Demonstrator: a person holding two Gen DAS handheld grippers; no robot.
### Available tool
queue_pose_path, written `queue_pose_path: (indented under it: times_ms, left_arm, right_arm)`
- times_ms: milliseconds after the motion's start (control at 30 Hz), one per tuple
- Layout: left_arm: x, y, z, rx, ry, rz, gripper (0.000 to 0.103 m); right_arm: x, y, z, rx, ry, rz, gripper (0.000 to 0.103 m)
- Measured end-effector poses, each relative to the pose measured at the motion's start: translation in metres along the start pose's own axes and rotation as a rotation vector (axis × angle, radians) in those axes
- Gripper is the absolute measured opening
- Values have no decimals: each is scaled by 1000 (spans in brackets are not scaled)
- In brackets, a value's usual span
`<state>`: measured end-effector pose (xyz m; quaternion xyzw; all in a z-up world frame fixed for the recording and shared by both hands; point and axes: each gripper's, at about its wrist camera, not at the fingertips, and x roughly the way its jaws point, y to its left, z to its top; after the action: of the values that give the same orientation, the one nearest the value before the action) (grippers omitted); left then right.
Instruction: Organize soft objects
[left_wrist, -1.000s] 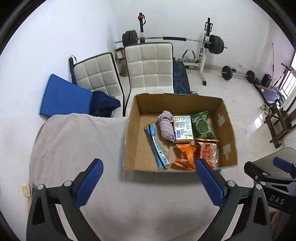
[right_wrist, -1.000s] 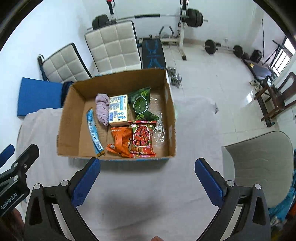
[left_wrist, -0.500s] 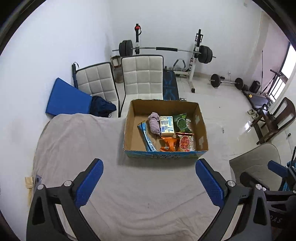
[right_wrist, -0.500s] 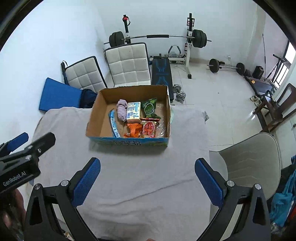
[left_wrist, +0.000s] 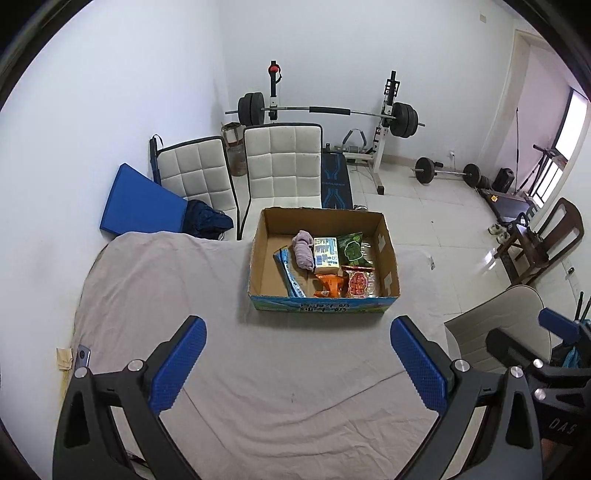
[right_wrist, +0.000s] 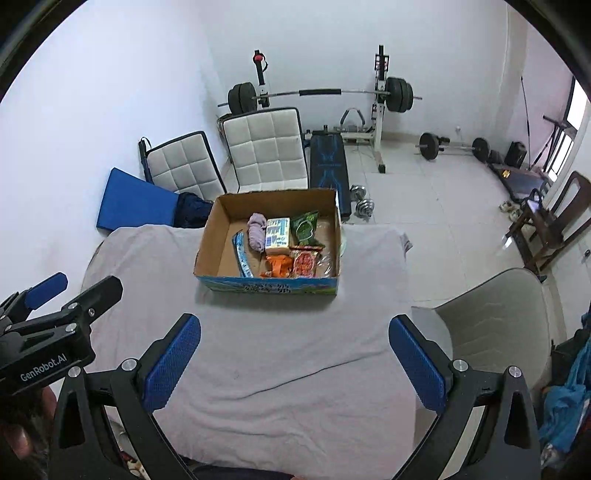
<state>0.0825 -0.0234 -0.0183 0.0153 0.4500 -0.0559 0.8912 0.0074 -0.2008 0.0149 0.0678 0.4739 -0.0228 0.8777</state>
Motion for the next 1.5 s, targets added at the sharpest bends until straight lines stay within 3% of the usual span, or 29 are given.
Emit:
queue_pose_path:
  times_ms: [533,1500]
  left_arm:
    - [8,-1,18,-14,-42,44,102]
    - [33,5,24,-27,-38,52,102]
  right_arm:
    - [3,-6,35,-9,-83,-70,103]
    - [46,-12,49,-9,-55,-92,103]
